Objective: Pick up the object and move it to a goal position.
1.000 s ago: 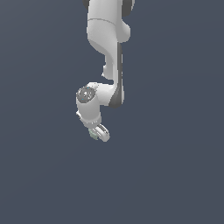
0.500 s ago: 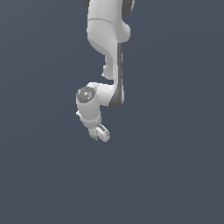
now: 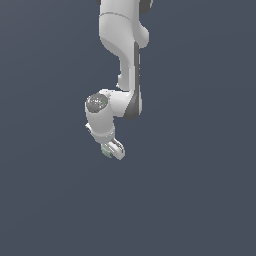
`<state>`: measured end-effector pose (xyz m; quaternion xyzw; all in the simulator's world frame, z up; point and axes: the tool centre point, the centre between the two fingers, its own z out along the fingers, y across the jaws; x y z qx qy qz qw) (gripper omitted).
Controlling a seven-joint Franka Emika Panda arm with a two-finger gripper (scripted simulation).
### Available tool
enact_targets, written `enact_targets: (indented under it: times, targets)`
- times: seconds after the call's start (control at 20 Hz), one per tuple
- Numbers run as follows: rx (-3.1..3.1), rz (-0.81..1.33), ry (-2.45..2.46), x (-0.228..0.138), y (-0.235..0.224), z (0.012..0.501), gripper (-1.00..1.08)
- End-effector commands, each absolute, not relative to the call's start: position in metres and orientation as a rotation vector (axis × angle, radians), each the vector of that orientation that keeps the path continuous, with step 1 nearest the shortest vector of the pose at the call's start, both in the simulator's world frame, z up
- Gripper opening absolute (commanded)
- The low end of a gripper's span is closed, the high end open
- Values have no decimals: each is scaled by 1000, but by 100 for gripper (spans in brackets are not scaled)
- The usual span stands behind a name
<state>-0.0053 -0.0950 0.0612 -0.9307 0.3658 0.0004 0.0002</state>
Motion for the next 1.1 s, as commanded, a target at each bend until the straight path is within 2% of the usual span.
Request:
enact_targets:
  times: [0.0,0.4,1.05]
  targets:
    - [-2922,0,1150,-6,-96,75,-100]
    - [-2922,0,1150,-14,-100,144,-100]
    - [-2922,0,1154,-28,-111,299,-100]
